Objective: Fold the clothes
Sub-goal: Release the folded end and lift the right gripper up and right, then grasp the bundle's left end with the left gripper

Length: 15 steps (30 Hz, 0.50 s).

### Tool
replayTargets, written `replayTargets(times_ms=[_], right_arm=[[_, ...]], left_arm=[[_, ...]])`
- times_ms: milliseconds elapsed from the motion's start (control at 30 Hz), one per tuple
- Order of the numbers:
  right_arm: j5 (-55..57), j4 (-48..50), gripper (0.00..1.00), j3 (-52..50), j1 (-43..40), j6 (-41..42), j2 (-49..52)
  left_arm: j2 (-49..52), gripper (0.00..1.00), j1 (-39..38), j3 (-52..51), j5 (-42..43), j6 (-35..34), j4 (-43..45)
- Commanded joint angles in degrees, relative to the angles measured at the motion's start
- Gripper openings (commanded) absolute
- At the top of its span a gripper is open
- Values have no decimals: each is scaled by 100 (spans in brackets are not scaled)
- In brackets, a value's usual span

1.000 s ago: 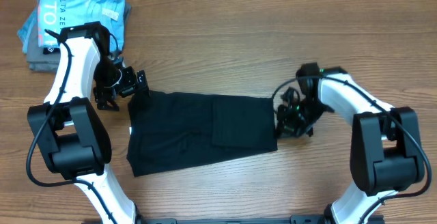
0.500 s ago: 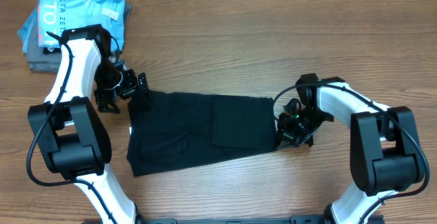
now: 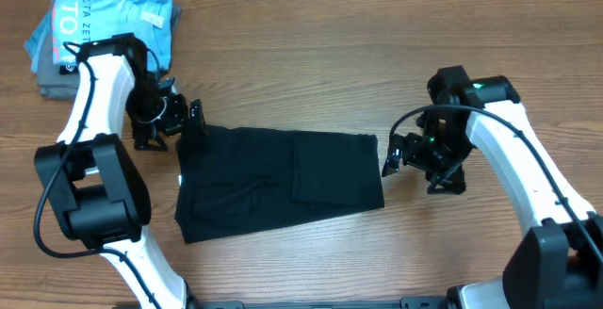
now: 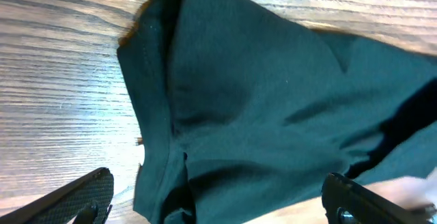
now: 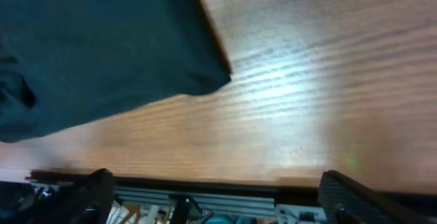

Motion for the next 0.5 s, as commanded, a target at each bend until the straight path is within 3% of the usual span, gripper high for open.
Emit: replayTargets(times_ms=[0, 267, 467], right_arm=[[160, 11, 100, 63, -37, -50, -35], [138, 264, 100, 63, -37, -46, -35], [136, 330, 100, 63, -37, -46, -35]], left_arm=[[-197, 100, 291, -173, 258, 468, -31], [-197, 100, 728, -898, 785, 846, 122], [-197, 100, 713, -1644, 953, 872, 787]])
